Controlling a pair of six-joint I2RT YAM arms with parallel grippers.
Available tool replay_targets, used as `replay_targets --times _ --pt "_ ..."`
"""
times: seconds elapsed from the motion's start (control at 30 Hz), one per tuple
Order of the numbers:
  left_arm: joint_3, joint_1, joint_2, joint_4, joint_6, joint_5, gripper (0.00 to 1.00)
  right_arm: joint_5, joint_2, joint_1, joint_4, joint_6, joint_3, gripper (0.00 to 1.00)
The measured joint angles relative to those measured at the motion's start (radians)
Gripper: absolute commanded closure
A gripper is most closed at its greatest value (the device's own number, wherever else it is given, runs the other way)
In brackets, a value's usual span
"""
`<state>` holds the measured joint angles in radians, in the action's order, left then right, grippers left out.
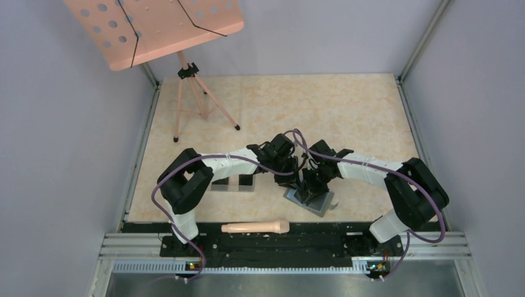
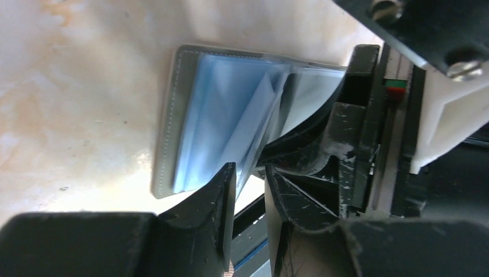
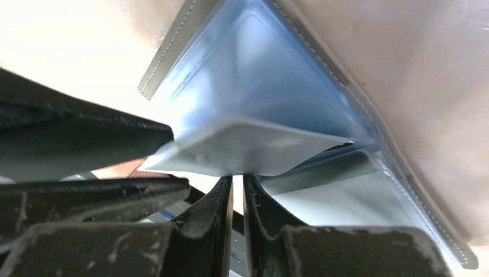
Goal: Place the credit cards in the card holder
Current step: Turn over the card slot in the card holder.
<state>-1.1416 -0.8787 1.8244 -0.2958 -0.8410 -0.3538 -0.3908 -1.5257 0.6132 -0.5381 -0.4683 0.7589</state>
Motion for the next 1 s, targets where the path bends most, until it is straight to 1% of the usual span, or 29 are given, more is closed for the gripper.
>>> replay_targets --times 0.07,0.1,0.2,0.37,0.5,0.6,0.8,0.83,0.87,0.9,0.97,1.0 --pt "0.001 -0.002 -0.003 0.011 -0.003 -0.016 0.75 -0.003 0.002 0.000 0.007 -0.006 0.000 0.85" --pt "0.002 -0.003 -0.003 0.013 -0.003 -0.021 0.80 -0.003 0.005 0.000 0.008 -0.010 0.000 0.83" --pt "0.002 -0.007 -0.003 0.011 -0.008 -0.028 1.00 -0.003 0.034 -0.001 0.016 -0.024 0.000 0.79" --pt "0.001 -0.008 -0.002 -0.012 -0.001 -0.019 1.00 -0.003 0.117 -0.015 0.019 -0.040 0.005 0.77" --pt "-0.002 -0.008 -0.008 -0.058 -0.001 0.025 1.00 -0.002 0.151 -0.035 0.017 -0.041 0.016 0.77" --pt "-0.007 -0.008 -0.031 -0.122 -0.001 0.085 1.00 0.000 0.156 -0.050 0.012 -0.040 0.024 0.77" --pt "-0.029 -0.008 -0.102 -0.280 -0.008 0.266 1.00 0.005 0.157 -0.079 -0.002 -0.039 0.029 0.76" --pt "-0.030 -0.008 -0.109 -0.295 -0.011 0.285 0.99 0.006 0.157 -0.081 -0.003 -0.039 0.029 0.76" --pt "-0.031 -0.008 -0.115 -0.312 -0.018 0.305 0.93 0.006 0.157 -0.085 -0.003 -0.039 0.029 0.76" --pt "-0.033 -0.008 -0.117 -0.323 -0.021 0.314 0.84 0.006 0.157 -0.087 -0.003 -0.038 0.029 0.76" --pt "-0.039 -0.008 -0.116 -0.331 -0.024 0.317 0.74 0.006 0.157 -0.093 -0.005 -0.037 0.029 0.76" --pt "-0.041 -0.008 -0.116 -0.332 -0.026 0.311 0.70 0.008 0.157 -0.095 -0.006 -0.037 0.029 0.76"
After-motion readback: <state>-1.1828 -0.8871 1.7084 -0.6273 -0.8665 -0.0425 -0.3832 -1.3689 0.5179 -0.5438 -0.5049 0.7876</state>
